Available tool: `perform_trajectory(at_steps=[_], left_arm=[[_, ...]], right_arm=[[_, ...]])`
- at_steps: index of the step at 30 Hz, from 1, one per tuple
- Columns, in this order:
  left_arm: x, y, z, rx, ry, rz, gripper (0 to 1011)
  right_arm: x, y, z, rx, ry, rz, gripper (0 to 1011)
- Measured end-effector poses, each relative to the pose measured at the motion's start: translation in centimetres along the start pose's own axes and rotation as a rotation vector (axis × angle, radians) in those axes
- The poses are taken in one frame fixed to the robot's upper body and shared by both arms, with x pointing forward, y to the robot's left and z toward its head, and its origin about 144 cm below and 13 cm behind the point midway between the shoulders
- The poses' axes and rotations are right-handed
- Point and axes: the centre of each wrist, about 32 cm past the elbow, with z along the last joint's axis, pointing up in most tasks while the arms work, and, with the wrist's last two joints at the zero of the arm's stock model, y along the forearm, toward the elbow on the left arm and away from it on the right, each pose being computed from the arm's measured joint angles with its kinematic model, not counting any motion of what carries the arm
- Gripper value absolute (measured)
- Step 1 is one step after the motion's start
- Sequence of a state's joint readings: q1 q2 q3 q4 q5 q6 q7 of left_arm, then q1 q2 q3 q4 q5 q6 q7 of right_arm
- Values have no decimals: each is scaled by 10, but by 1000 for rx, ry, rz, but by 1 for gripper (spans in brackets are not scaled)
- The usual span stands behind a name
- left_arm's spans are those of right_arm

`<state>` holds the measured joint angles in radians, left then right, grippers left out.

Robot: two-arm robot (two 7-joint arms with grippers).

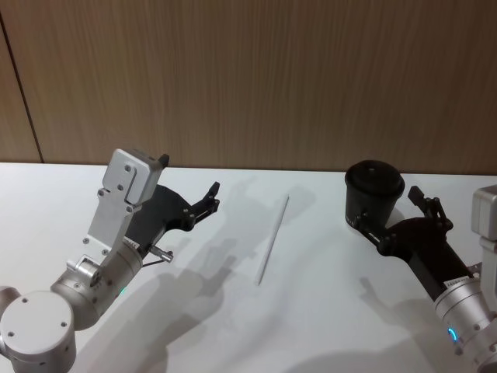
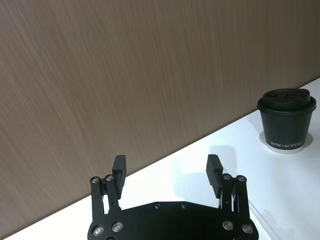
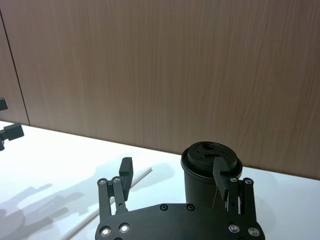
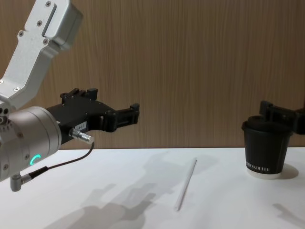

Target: Pick up the straw with one hand, pass it to the other hand, and insert it into the cup.

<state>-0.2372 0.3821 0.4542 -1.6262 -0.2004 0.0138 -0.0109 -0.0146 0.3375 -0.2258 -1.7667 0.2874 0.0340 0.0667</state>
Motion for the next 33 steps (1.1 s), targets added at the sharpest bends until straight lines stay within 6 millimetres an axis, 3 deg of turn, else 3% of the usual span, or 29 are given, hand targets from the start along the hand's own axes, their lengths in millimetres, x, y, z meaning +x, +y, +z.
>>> perform_trajectory(at_steps=[33], left_arm=[[0,0,0,0,0,0,1003]], right_arm=[[0,0,0,0,0,0,1001]])
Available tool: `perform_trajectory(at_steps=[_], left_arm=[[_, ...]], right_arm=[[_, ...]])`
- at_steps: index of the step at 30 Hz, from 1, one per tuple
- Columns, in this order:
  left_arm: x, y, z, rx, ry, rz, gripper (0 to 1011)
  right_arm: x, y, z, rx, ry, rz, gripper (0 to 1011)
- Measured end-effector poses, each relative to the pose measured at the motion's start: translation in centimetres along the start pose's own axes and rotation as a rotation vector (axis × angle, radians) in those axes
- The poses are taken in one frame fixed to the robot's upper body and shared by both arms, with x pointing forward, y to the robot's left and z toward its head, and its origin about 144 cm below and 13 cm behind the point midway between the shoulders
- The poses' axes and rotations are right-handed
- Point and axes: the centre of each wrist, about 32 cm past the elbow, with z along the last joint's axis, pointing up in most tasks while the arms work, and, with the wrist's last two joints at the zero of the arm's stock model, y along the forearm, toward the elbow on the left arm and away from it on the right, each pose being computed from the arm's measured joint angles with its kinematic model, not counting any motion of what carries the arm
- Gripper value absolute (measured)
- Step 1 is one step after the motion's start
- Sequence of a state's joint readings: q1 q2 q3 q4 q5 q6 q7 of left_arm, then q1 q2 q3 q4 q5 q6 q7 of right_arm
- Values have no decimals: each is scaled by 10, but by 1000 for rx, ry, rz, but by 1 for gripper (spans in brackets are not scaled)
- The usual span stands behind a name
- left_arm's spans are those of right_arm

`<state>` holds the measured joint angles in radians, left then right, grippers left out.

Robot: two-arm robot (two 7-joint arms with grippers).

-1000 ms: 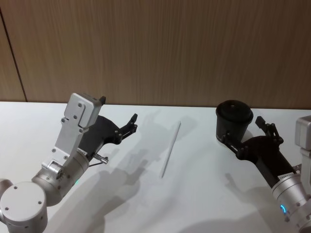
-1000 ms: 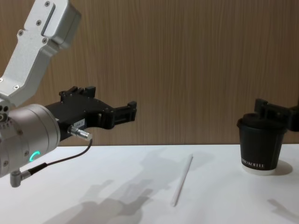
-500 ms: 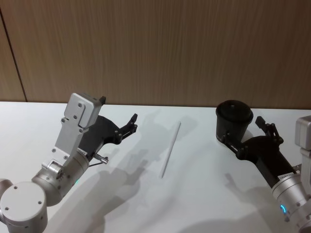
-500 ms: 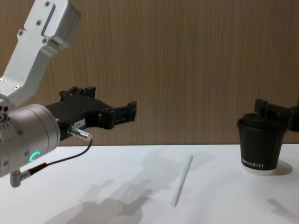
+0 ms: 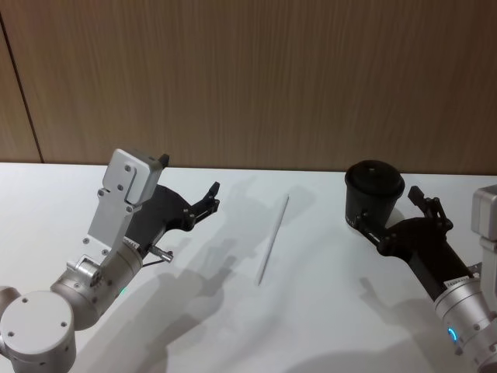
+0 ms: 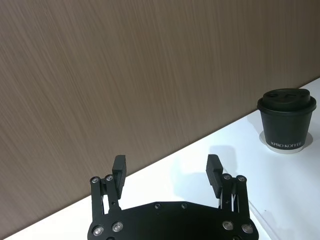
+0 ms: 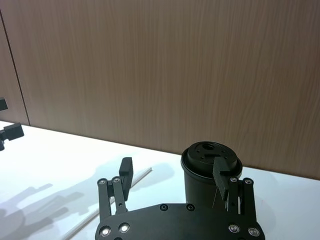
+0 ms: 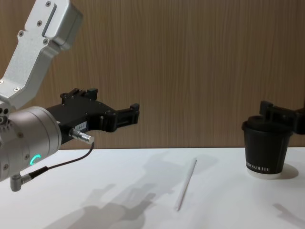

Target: Pick up the straw with one hand, pass it to the other hand, and insert it into the cup.

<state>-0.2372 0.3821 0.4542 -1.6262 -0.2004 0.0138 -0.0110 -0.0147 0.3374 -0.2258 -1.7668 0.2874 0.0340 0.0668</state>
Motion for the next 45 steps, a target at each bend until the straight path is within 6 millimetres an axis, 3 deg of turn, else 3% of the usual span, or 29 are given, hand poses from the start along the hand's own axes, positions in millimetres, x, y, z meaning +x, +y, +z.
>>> perform_trajectory(at_steps=[45], left_arm=[[-2,2,1,13,14,-13,1003]], right_arm=[[0,0,0,0,0,0,1001]])
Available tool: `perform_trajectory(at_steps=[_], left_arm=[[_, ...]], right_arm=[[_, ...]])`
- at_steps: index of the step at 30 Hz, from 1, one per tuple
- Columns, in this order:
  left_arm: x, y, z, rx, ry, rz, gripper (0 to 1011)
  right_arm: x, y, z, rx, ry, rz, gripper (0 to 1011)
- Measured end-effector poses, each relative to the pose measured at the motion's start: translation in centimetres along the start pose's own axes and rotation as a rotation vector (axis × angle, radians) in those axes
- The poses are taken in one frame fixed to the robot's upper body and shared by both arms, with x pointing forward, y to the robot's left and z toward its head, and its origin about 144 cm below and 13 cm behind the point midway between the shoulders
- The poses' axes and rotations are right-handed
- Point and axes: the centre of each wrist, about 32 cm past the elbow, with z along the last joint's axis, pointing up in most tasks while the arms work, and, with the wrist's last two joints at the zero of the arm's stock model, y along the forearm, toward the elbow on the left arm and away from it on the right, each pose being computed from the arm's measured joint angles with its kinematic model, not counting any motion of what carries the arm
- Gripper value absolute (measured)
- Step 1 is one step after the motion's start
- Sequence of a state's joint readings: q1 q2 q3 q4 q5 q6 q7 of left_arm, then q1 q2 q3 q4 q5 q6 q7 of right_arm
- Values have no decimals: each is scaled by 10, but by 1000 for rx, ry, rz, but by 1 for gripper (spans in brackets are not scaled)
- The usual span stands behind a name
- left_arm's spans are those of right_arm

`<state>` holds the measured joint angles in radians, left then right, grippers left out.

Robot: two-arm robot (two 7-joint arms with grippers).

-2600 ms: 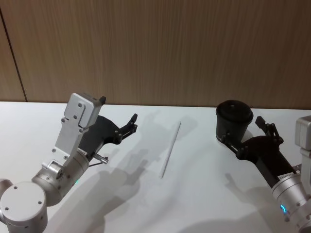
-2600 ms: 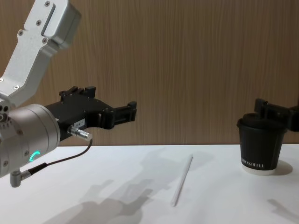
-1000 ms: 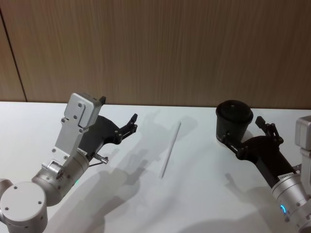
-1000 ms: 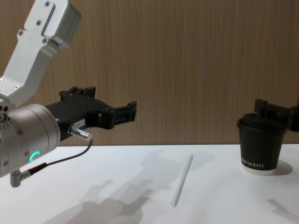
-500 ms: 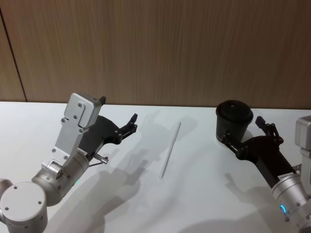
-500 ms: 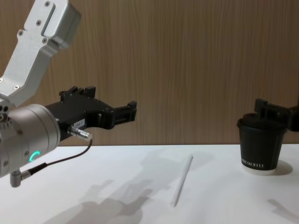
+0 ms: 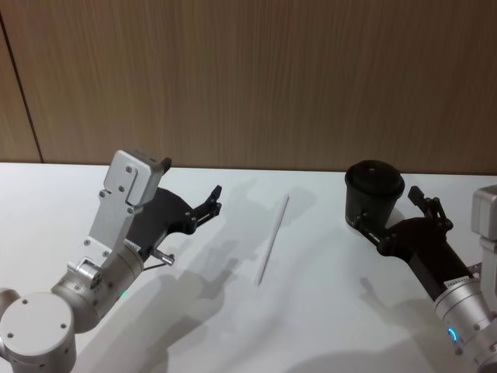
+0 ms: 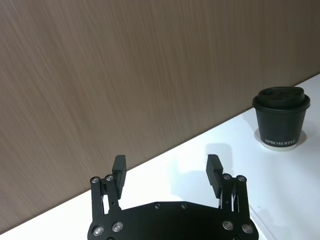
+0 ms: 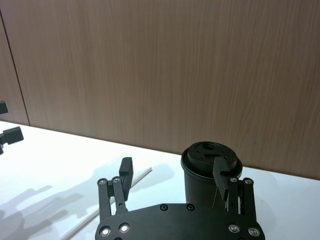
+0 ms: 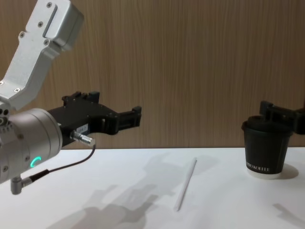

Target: Pick up the straw with one hand, pass it to the other hand, and insert it into the cup.

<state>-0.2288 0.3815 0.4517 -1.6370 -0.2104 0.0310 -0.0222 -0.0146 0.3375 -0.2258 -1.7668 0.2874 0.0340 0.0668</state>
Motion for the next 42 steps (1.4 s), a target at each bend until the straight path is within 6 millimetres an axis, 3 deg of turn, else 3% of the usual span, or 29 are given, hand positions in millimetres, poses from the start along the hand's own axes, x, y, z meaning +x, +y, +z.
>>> perform_trajectory(at_steps=[24,42], left_arm=[[-19,17,7,118,191,-33,1003],[-9,11,-4,229,258,-104,1003]], right_arm=[[0,0,0,0,0,0,1001],[0,0,0,0,0,0,1001]])
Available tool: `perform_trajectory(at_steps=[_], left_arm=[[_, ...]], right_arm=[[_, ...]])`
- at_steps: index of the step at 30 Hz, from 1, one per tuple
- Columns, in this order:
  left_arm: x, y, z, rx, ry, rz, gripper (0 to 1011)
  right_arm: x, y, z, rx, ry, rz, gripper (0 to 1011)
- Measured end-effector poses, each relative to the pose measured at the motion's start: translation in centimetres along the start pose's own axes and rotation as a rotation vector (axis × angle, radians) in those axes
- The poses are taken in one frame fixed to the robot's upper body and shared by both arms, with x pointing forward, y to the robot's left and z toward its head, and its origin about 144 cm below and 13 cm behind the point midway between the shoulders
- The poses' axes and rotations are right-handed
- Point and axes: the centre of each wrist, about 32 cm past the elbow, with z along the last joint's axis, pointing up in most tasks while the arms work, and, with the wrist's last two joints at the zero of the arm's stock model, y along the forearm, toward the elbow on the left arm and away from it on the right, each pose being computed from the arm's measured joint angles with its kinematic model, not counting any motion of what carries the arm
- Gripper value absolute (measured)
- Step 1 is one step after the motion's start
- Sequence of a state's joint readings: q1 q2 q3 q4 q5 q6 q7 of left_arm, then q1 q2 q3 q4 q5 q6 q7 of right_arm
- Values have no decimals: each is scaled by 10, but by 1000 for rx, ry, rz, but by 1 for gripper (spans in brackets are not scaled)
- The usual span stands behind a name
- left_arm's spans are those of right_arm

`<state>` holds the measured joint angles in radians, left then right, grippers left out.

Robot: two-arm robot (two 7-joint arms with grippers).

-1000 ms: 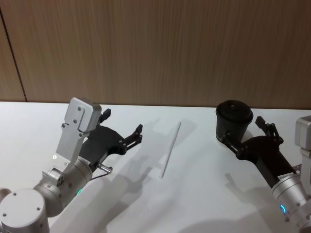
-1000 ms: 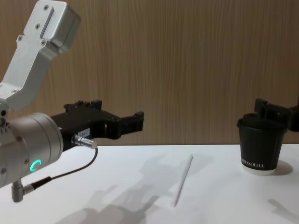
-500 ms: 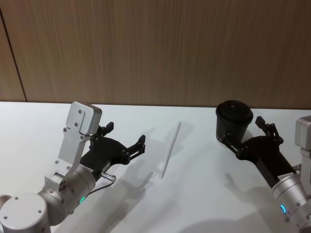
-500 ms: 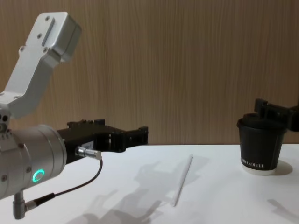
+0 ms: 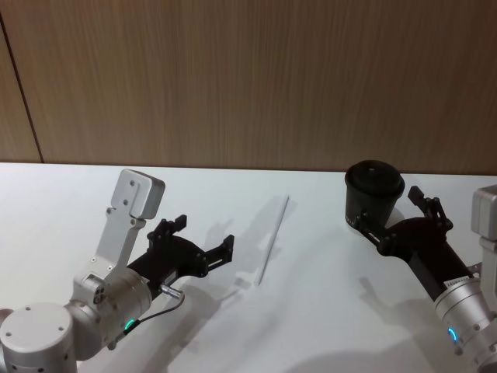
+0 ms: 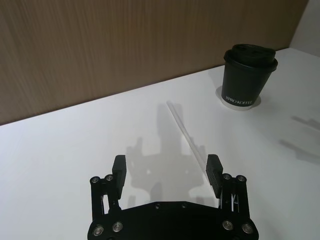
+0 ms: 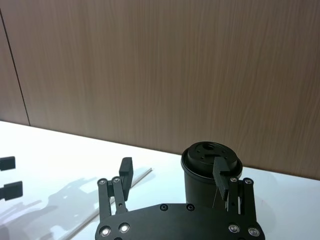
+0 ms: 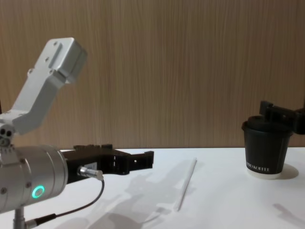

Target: Pick up the straw with one hand, pass it to the other hand, and insert it into the cup.

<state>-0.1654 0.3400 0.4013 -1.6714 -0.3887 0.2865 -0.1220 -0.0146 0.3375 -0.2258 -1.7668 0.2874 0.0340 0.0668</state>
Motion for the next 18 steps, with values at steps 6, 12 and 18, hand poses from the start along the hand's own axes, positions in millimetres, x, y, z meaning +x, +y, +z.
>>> perform_trajectory(at_steps=[6,12,18], left_arm=[[-1,-6,0,23,19,-43,1003],[-6,-12,2,32,30,-83,1003],[-14,-17,6,38,25,-112,1003]], right_arm=[[0,0,0,0,0,0,1001],[0,0,0,0,0,0,1001],[0,0,0,0,0,0,1001]])
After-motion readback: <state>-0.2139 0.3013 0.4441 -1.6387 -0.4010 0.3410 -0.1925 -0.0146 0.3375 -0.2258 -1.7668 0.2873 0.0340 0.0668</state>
